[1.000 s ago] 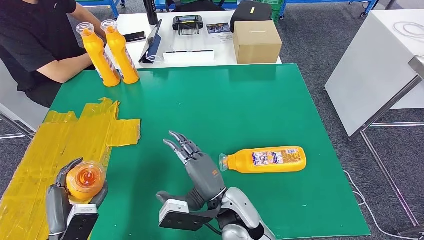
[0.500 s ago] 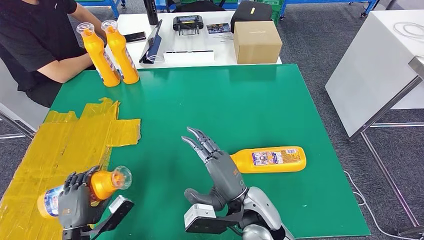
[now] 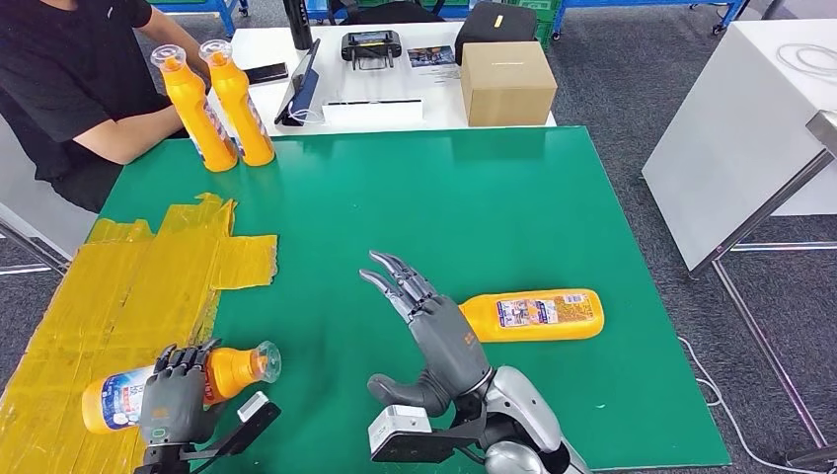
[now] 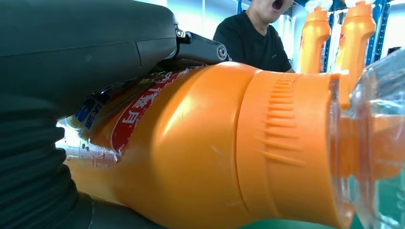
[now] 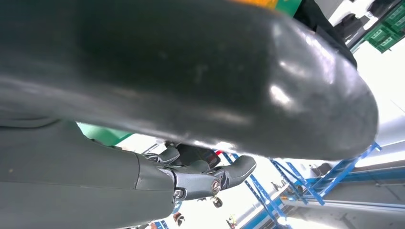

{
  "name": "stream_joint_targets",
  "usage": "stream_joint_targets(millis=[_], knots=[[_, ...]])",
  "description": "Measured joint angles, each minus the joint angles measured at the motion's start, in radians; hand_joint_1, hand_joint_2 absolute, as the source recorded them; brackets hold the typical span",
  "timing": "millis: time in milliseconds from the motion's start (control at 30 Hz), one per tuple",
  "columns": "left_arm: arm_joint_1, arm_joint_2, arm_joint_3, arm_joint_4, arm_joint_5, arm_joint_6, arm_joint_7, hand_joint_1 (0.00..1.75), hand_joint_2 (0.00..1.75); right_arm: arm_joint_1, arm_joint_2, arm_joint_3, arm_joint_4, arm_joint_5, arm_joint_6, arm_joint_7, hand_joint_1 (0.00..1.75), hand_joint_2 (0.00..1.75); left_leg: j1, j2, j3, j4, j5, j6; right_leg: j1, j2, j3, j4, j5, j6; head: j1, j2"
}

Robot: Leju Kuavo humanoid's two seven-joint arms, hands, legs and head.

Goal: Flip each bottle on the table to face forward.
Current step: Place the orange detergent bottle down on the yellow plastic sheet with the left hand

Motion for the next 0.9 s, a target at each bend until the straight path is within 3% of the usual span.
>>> stream_joint_targets(millis=[233, 367, 567, 900], knots=[[-0.052, 0.046, -0.074, 0.142, -0.117, 0.017, 0.143, 1.75, 1.75, -0.015, -0.008, 0.0, 0.0, -0.023, 0.009, -0.001, 0.0, 0.0, 0.0, -0.003, 0.003, 0.0, 0.0, 0.0, 0.0, -0.003, 0.004, 0.0, 0.0, 0.0, 0.0, 0.0], [-0.096, 0.076, -0.122, 0.228, -0.122, 0.016, 0.172, 0.03, 1.75, -0.022, -0.01, 0.0, 0.0, -0.03, 0.012, -0.002, 0.0, 0.0, 0.0, -0.005, 0.006, -0.001, 0.0, 0.001, 0.0, -0.005, 0.009, 0.0, 0.0, 0.0, 0.0, 0.0], [-0.139, 0.119, -0.194, 0.3, -0.123, 0.008, 0.234, 0.0, 1.75, -0.029, -0.013, 0.001, 0.0, -0.035, 0.018, -0.002, 0.0, 0.0, -0.001, -0.009, 0.018, -0.002, -0.002, 0.002, 0.0, -0.009, 0.014, -0.001, -0.003, 0.001, 0.0, 0.0], [-0.168, 0.159, -0.218, 0.326, -0.031, -0.066, 0.131, 0.0, 1.75, -0.04, -0.014, 0.001, 0.0, -0.052, 0.028, -0.003, 0.0, 0.0, -0.002, -0.013, 0.029, -0.003, -0.003, 0.004, -0.002, -0.012, 0.027, -0.001, -0.006, 0.003, 0.0, 0.0]])
